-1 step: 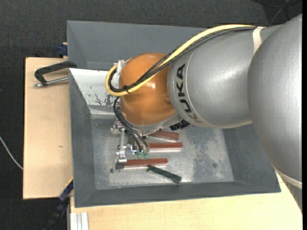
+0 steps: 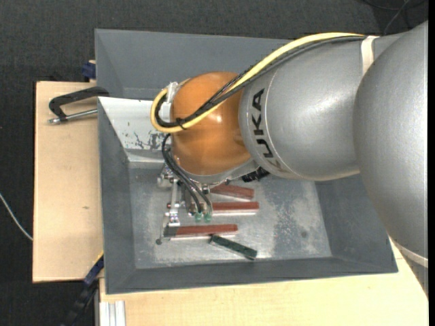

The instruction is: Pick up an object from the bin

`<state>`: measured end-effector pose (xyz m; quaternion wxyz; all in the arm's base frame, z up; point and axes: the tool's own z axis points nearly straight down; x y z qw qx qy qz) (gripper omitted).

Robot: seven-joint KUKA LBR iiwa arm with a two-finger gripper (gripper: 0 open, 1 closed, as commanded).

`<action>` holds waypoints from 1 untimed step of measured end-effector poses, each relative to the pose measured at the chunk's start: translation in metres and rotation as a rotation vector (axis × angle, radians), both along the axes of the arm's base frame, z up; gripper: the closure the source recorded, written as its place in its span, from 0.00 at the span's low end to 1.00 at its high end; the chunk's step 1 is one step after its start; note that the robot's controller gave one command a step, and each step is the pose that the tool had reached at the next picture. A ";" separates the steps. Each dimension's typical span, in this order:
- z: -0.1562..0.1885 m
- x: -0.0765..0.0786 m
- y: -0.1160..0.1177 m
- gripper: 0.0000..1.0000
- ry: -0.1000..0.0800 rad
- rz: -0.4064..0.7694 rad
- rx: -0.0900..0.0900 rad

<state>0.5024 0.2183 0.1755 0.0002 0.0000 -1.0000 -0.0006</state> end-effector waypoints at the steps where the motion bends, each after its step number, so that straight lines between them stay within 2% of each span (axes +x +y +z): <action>1: -0.076 0.000 -0.074 0.00 -0.003 0.108 0.000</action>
Offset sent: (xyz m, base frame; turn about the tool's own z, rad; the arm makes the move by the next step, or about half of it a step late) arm 0.0183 -0.0926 -0.0352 -0.0682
